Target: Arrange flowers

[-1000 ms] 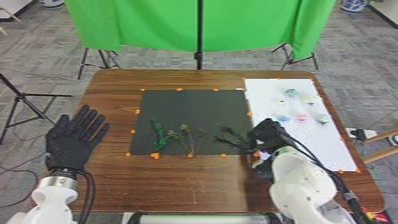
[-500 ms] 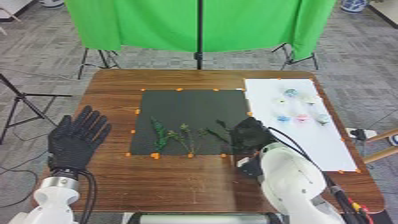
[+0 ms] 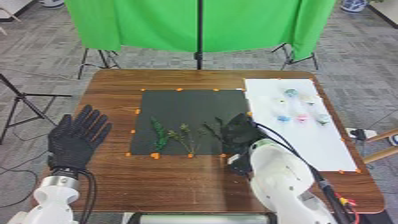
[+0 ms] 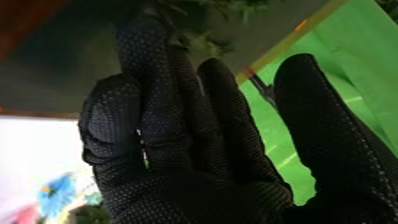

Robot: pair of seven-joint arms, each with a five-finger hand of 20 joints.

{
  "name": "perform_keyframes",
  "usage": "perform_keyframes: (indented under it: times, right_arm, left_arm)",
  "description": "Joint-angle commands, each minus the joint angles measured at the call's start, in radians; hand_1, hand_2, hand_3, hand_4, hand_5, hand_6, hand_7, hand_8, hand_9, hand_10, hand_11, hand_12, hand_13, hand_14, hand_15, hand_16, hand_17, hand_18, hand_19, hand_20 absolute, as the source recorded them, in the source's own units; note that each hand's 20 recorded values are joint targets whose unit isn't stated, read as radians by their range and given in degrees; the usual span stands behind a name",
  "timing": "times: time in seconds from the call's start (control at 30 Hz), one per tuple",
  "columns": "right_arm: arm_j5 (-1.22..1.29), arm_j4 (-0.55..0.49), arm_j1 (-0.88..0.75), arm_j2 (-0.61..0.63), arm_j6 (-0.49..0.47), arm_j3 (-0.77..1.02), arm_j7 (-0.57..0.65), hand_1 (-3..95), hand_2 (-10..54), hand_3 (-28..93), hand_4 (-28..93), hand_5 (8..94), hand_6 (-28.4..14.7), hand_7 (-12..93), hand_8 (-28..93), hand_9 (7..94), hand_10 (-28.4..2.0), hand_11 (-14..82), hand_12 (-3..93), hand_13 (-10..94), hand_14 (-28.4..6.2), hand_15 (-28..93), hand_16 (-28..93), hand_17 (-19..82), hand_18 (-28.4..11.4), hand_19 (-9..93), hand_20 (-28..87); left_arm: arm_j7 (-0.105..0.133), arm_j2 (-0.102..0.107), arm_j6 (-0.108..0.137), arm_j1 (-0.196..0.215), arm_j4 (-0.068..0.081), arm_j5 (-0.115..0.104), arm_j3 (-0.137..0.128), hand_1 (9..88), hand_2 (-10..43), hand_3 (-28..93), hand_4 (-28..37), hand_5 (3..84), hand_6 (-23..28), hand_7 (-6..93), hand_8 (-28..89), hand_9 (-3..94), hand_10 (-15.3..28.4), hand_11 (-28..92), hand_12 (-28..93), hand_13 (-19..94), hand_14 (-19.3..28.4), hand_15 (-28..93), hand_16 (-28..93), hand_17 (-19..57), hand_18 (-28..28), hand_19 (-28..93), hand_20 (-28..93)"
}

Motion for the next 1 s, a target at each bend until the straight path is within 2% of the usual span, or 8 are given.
perform_keyframes:
  times: [0.03,0.2,0.4,0.5,0.57,0.83,1.0]
  right_arm:
    - [-0.032,-0.053,-0.01,0.054,0.048,0.027,0.049,32.9,6.3,70,-19,56.3,-10.5,8,-9,62.6,-24.9,9.6,9.4,77,-15.8,40,18,45,-24.5,91,21]
    - [0.012,-0.067,-0.036,0.053,-0.018,0.043,0.03,32.4,7.3,69,-19,56.3,-10.6,8,-9,62.8,-24.4,10.1,9.7,78,-15.4,40,20,45,-24.6,92,20]
    - [0.002,-0.079,-0.055,0.046,-0.077,0.013,0.015,32.1,11.4,69,-19,52.9,-11.6,7,-8,62.9,-24.0,10.0,10.2,77,-15.3,41,21,44,-24.5,93,20]
    - [0.029,-0.085,-0.057,0.042,-0.094,0.002,0.02,31.9,11.7,69,-19,52.4,-11.8,6,-8,63.2,-24.2,10.1,10.4,77,-15.4,42,21,44,-24.6,93,20]
    - [0.026,-0.093,-0.061,0.043,-0.115,-0.008,0.009,31.6,12.7,69,-19,51.5,-12.1,6,-8,63.4,-24.3,10.1,10.6,77,-15.4,42,22,44,-24.6,93,21]
    - [0.053,-0.128,-0.098,0.04,-0.183,-0.014,-0.009,30.6,13.0,69,-19,50.6,-12.5,5,-8,63.5,-24.6,9.9,10.9,76,-15.5,42,22,43,-24.9,93,21]
    - [0.049,-0.139,-0.114,0.044,-0.188,-0.013,-0.015,30.5,12.7,68,-19,50.7,-12.6,5,-8,63.4,-24.7,9.8,10.9,76,-15.8,43,21,43,-25.0,93,22]
  left_arm:
    - [0.009,-0.006,0.011,0.03,-0.005,-0.008,-0.012,30.0,10.7,73,-22.0,44.0,8.9,9.1,-7,40.0,14.8,19,14,32,15.3,39,-2,-3.4,14.8,31,19]
    - [0.007,-0.007,0.01,0.036,-0.007,-0.007,-0.011,30.0,10.7,73,-22.0,44.0,8.9,9.2,-7,40.0,14.8,19,14,32,15.3,39,-2,-3.5,14.8,31,19]
    - [0.012,-0.006,0.006,0.036,-0.007,-0.008,-0.01,30.0,10.8,72,-22.0,44.0,9.0,9.2,-7,40.0,14.8,19,14,32,15.2,39,-2,-3.5,14.8,31,19]
    - [0.012,-0.005,0.009,0.038,-0.008,-0.006,-0.009,30.0,10.8,72,-22.0,44.1,8.9,9.3,-7,40.0,14.8,19,14,32,15.3,39,-2,-3.5,14.8,31,19]
    - [0.014,-0.006,0.022,0.04,-0.011,-0.008,-0.008,30.2,10.7,72,-22.0,43.8,7.8,9.7,-7,39.9,14.7,19,14,32,15.2,39,-2,-3.6,14.8,31,19]
    - [0.015,-0.006,0.024,0.045,-0.012,-0.015,-0.005,30.3,10.7,73,-22.0,43.1,7.8,10.1,-8,39.7,14.5,20,14,31,15.2,39,-2,-3.6,14.7,31,19]
    - [0.016,-0.007,0.024,0.049,-0.014,-0.016,-0.007,30.2,10.8,73,-22.0,43.2,7.9,10.1,-8,39.7,14.5,20,14,31,15.2,39,-2,-3.5,14.7,31,19]
